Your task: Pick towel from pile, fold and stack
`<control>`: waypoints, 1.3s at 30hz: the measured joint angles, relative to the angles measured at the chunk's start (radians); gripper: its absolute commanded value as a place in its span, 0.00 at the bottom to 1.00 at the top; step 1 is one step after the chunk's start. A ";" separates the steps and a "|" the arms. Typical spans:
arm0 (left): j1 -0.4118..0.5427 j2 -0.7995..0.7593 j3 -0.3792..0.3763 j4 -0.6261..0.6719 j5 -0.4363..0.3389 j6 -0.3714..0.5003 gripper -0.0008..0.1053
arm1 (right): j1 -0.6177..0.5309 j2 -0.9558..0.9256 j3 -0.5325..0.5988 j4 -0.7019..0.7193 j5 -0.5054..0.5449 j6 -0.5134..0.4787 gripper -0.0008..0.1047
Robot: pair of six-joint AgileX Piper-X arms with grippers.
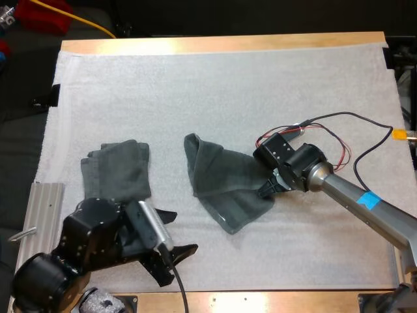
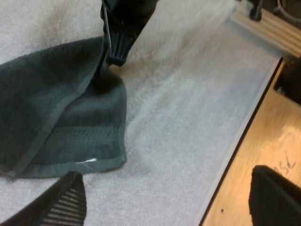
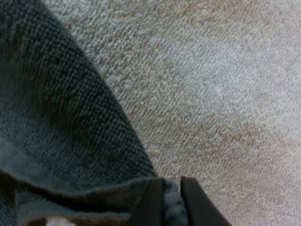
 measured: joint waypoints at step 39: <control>-0.401 0.660 0.065 -0.385 -0.456 0.103 0.66 | -0.128 -0.018 0.000 0.001 -0.359 0.091 0.02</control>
